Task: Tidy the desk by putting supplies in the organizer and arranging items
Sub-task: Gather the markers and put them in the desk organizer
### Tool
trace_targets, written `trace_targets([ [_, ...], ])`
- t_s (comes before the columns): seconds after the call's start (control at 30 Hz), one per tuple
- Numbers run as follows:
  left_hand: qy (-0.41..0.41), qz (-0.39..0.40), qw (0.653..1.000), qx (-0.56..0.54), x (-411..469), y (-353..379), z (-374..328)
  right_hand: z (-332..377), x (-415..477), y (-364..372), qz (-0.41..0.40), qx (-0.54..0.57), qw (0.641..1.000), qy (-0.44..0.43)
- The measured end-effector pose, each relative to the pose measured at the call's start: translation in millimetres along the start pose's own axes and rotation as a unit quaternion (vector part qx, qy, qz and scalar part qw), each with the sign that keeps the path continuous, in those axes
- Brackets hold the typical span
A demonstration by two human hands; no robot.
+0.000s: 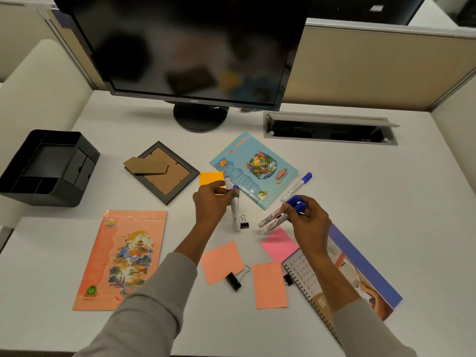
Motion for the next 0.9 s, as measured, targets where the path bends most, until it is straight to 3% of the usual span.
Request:
trace_targets([
  [0.27, -0.062, -0.004, 0.996, 0.068, 29, 29, 25, -38, 2, -13, -0.024, 0.161, 0.976, 0.147],
  [0.5, -0.066, 0.03, 0.966, 0.249, 49, 44, 21, -65, 0, -16, -0.018, 0.225, 0.942, 0.25],
  [0.9, -0.076, 0.021, 0.939, 0.334, 52, 53, 18, -85, -5, -10, 0.013, 0.27, 0.911, 0.311],
])
Point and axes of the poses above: each hand's wrist, its own x-axis towards the middle knuckle, its own y-axis out of the palm, z = x × y, the point moved 7 cm from there along x, towards the middle knuckle, and after that the axes turned 3 degrees about x, right-handed, at the moved point
